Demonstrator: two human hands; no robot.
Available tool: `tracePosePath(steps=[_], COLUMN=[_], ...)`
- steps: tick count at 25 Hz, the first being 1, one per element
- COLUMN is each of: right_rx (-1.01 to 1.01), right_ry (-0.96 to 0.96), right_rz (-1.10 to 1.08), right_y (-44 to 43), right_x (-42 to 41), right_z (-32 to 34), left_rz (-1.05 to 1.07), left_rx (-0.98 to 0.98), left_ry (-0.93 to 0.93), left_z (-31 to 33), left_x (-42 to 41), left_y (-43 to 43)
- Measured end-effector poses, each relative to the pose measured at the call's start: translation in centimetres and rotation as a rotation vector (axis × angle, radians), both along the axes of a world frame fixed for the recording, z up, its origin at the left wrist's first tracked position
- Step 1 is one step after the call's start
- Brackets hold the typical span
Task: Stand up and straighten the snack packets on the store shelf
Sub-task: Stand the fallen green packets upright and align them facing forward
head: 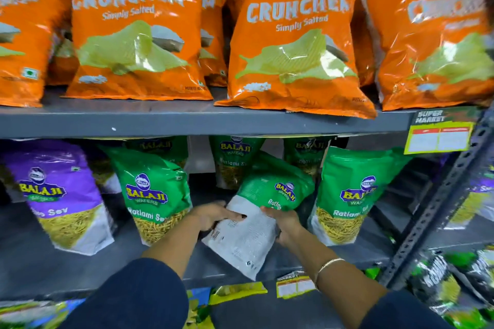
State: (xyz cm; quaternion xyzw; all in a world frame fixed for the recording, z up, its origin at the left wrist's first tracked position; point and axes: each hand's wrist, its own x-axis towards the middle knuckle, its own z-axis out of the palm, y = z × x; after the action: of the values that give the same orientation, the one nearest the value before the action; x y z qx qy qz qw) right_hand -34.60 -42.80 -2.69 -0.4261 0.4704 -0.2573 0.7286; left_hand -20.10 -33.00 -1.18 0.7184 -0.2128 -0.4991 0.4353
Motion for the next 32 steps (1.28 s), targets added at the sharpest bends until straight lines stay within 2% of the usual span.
tracePosePath(steps=[4, 7, 9, 12, 13, 15, 17, 19, 22, 24, 26, 29, 32], right_rx=[-0.296, -0.592, -0.663, -0.752, -0.763, -0.63, -0.489, -0.577, -0.678, -0.745, -0.812, -0.739, -0.587], right_ry=[-0.152, -0.002, 0.095, 0.307, 0.437, 0.602, 0.56, 0.541, 0.509, 0.585, 0.64, 0.437, 0.251], right_rz=[-0.028, 0.071, 0.137, 0.172, 0.184, 0.205, 0.197, 0.254, 0.595, 0.715, 0.612, 0.366, 0.371], right_y=[0.3, -0.1, -0.7, -1.5, -1.6, -1.3, -0.5, -0.5, -1.1, -1.0, -0.7, -1.4, -3.3], right_x=[-0.3, 0.1, 0.3, 0.3, 0.2, 0.3, 0.5, 0.4, -0.6, -0.8, -0.4, -0.3, -1.2], right_z=[1.7, 2.6, 2.9, 2.7, 2.4, 2.0, 1.8, 1.4, 0.4, 0.0, 0.0, -0.4, -0.5], left_rz=[0.015, 0.119, 0.149, 0.049, 0.018, 0.005, 0.011, 0.001, -0.004, 0.018, 0.04, -0.039, -0.107], left_rx=[-0.122, -0.255, -0.283, -0.204, -0.171, -0.149, -0.136, -0.135, -0.264, -0.328, -0.317, -0.243, -0.093], left_ry=[-0.256, -0.335, -0.355, -0.414, -0.431, -0.394, -0.362, -0.381, -0.413, -0.394, -0.407, -0.453, -0.554], left_z=[1.1, 0.5, 0.0, 0.0, 0.1, 0.1, 0.4, 0.1, -0.1, 0.0, 0.3, 0.8, 1.1], left_x=[-0.2, -0.5, -0.5, 0.0, 0.3, 0.7, 0.3, 0.0, -0.7, -1.6, -2.3, -1.6, 0.3], left_y=[-0.2, -0.2, -0.1, 0.2, 0.4, 0.6, 0.8, 0.7, -0.2, -1.3, -2.5, -2.8, -2.2])
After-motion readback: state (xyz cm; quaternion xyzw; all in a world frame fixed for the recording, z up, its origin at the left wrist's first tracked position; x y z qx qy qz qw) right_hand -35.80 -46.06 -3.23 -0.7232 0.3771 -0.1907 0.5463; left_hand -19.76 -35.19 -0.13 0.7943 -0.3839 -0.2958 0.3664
